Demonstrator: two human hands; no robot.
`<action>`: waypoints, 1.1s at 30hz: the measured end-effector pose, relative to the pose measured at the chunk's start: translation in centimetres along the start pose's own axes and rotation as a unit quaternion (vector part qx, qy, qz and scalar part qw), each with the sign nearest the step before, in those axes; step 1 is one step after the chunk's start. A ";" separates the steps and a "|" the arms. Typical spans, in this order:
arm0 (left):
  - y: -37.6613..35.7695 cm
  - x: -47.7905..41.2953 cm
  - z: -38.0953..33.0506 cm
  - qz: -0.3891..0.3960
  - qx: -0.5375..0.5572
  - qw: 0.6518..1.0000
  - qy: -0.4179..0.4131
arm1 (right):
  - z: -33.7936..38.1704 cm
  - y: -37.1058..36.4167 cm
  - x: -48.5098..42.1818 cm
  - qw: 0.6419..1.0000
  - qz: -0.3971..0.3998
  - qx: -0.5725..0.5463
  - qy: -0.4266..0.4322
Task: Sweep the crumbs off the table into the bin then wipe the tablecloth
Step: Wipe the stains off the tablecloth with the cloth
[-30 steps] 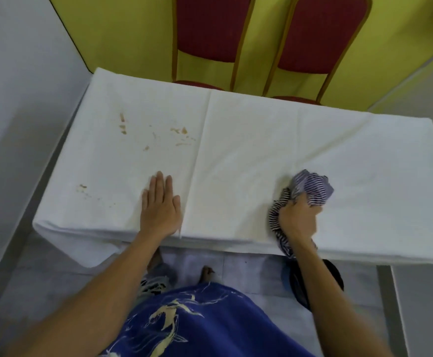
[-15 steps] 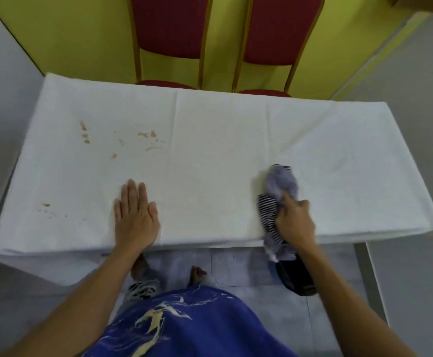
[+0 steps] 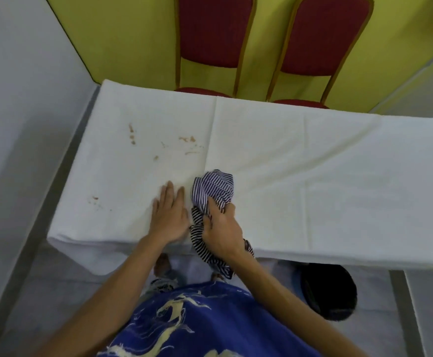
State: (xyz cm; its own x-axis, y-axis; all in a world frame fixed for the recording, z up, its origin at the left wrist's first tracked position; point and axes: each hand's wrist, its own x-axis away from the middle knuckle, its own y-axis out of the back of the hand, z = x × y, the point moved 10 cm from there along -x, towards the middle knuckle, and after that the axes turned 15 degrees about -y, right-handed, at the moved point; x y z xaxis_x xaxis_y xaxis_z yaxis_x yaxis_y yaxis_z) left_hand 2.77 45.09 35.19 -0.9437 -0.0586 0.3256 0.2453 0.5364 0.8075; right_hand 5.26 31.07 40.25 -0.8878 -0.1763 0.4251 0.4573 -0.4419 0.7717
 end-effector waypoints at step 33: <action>12.0 14.4 24.9 -0.370 0.098 0.904 0.190 | 23.1 -8.4 -9.9 0.966 -0.005 0.172 0.193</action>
State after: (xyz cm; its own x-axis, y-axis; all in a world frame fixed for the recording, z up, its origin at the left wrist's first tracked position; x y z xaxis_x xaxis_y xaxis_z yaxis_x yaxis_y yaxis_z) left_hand -13.43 71.64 37.30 -0.6801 -0.7273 -0.0925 -0.5007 0.3686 0.7832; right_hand 11.44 56.82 40.51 -0.8153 -0.5170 0.2607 0.3802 -0.1386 0.9145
